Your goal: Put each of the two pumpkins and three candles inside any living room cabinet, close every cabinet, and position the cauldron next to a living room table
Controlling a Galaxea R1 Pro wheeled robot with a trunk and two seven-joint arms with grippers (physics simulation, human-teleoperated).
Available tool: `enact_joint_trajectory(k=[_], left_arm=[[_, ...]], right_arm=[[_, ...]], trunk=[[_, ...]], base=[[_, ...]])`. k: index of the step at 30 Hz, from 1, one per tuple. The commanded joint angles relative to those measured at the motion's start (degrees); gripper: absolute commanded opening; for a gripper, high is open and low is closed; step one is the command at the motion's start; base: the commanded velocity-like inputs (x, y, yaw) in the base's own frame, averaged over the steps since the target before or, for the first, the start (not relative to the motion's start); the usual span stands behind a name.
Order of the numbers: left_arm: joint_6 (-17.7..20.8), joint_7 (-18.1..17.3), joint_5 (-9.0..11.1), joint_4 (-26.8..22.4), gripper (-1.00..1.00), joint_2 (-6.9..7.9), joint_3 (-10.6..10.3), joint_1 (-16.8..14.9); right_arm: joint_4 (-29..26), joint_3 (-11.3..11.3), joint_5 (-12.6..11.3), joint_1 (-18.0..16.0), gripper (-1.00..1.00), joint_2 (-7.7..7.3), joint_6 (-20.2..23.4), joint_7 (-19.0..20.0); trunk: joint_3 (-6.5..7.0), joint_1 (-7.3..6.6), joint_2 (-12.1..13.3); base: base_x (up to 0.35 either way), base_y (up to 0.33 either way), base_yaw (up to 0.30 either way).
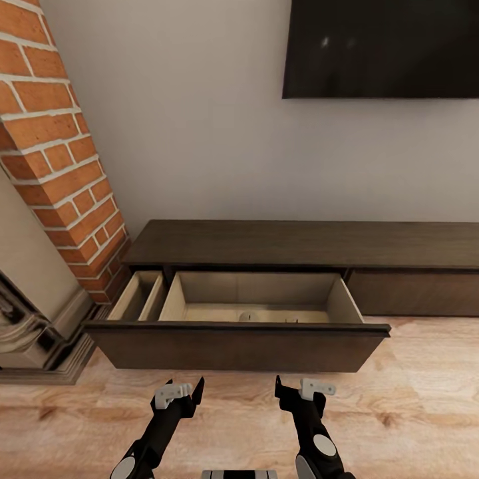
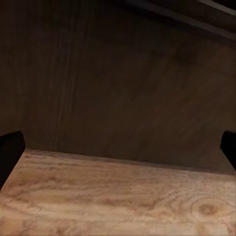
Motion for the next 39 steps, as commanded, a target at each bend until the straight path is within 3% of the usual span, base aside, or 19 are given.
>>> enact_joint_trajectory(k=[1,13,39], left_arm=[[-0.4,0.4,0.5,0.0,1.0,0.08,-0.3,-0.1],[-0.4,0.5,0.4,-0.1,1.0,0.08,-0.3,-0.1],[-0.5,0.3,0.4,-0.1,1.0,0.08,-0.3,-0.1]], right_arm=[[-0.1,0.1,-0.2,0.0,1.0,-0.02,0.3,-0.4],[-0.1,0.2,-0.2,0.0,1.0,-0.02,0.2,-0.4],[-0.1,0.0,-0.2,0.0,1.0,-0.04,0.3,-0.4]], trunk=[[-0.05,-0.01,0.0],[-2.7,0.3,-0.2],[-2.7,0.3,-0.2]], base=[[0.009,0.0,0.0],[0.002,0.0,0.0],[0.069,0.0,0.0]])
